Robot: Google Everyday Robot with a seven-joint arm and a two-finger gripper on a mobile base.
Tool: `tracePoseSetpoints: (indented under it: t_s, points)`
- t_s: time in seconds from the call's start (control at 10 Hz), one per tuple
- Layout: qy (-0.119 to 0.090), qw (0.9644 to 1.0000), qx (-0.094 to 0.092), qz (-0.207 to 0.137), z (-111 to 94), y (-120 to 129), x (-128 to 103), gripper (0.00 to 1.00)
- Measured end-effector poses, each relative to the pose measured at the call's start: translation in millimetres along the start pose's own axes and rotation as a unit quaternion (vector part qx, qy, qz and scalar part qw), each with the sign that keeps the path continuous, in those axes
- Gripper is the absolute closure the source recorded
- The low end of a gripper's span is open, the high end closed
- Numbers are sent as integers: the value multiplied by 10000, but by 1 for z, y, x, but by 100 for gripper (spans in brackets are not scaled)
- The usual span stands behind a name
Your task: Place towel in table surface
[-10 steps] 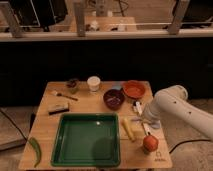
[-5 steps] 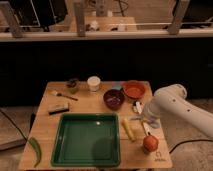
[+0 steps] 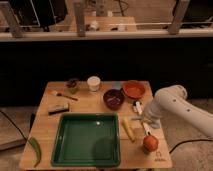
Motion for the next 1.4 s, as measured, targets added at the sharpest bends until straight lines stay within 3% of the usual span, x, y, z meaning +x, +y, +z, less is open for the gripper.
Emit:
tracePoseSetpoints:
  t_s: [0.2,0.4,0.7,1.0,1.1,1.4]
  points:
    - [-27,10000,-19,-69,6,1,-2,96]
    - [-172,9989,-53,-434,2,4,-9,96]
    - [-479,9934,-137,-1034,-2,13,-18,96]
    - [-669,9830,-250,-1692,-3,21,-26,96]
    - [-676,9773,-306,-1984,-3,23,-31,96]
    - [-644,9675,-398,-2412,-1,25,-37,96]
